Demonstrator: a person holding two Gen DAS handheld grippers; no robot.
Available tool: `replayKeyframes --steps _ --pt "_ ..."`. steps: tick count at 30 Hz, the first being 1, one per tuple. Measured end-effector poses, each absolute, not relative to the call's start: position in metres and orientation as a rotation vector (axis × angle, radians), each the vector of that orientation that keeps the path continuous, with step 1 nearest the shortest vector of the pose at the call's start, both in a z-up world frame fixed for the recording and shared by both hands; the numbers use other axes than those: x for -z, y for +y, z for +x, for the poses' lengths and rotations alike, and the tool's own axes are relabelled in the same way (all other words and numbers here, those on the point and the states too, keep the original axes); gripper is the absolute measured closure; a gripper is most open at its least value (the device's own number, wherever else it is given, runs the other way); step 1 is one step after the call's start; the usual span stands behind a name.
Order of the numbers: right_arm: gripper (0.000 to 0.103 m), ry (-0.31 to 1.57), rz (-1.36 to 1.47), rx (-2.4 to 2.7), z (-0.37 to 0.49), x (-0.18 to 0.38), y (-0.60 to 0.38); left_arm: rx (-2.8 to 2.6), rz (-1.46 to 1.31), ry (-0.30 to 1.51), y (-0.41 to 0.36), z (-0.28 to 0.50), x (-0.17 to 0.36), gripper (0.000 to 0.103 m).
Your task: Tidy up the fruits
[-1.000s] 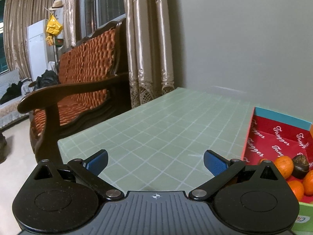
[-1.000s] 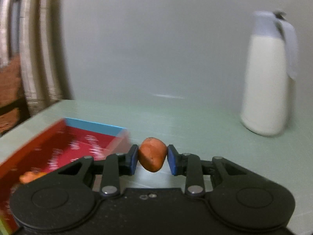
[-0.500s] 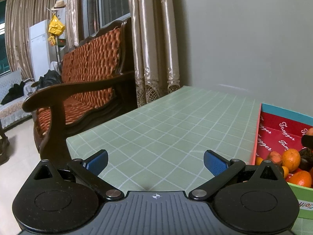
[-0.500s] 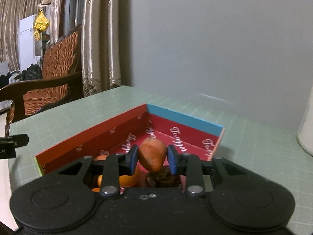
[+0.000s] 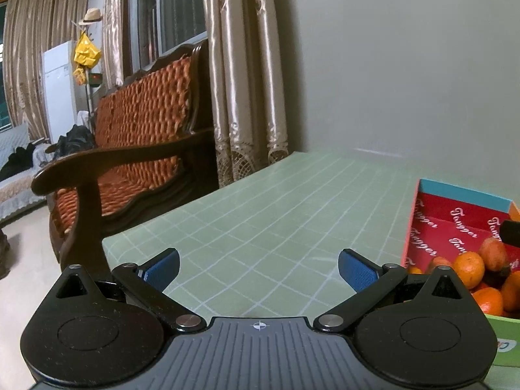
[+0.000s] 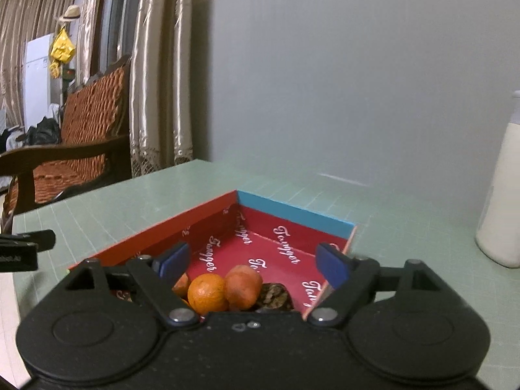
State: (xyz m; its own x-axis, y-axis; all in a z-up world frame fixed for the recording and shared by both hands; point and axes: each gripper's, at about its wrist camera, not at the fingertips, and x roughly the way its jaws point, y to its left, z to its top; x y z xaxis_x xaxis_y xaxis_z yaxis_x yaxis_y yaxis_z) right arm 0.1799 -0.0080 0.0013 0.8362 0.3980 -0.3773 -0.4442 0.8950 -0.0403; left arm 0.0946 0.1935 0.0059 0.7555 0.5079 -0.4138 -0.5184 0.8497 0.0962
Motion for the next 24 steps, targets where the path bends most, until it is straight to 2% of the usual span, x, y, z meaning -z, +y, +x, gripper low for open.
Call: replayKeyframes --steps 6,8,10,18,24 --pt "0.014 0.375 -0.098 -0.375 0.16 -0.008 -0.027 -0.531 0.023 0.413 0.174 0.094 -0.009 0.0" --pt "0.005 0.391 -0.072 -0.334 0.151 -0.01 -0.038 -0.5 0.031 0.411 0.166 0.094 -0.011 0.0" --pt "0.002 0.411 -0.042 -0.287 0.141 -0.011 -0.049 -0.453 0.036 0.431 0.157 0.095 -0.012 0.0" --pt "0.0 0.515 0.091 -0.124 0.084 -0.012 -0.092 -0.281 0.033 0.464 0.108 0.061 -0.04 0.0" --pt "0.0 0.489 0.111 -0.059 0.038 -0.028 -0.103 -0.2 0.01 0.484 0.086 0.025 -0.068 0.0"
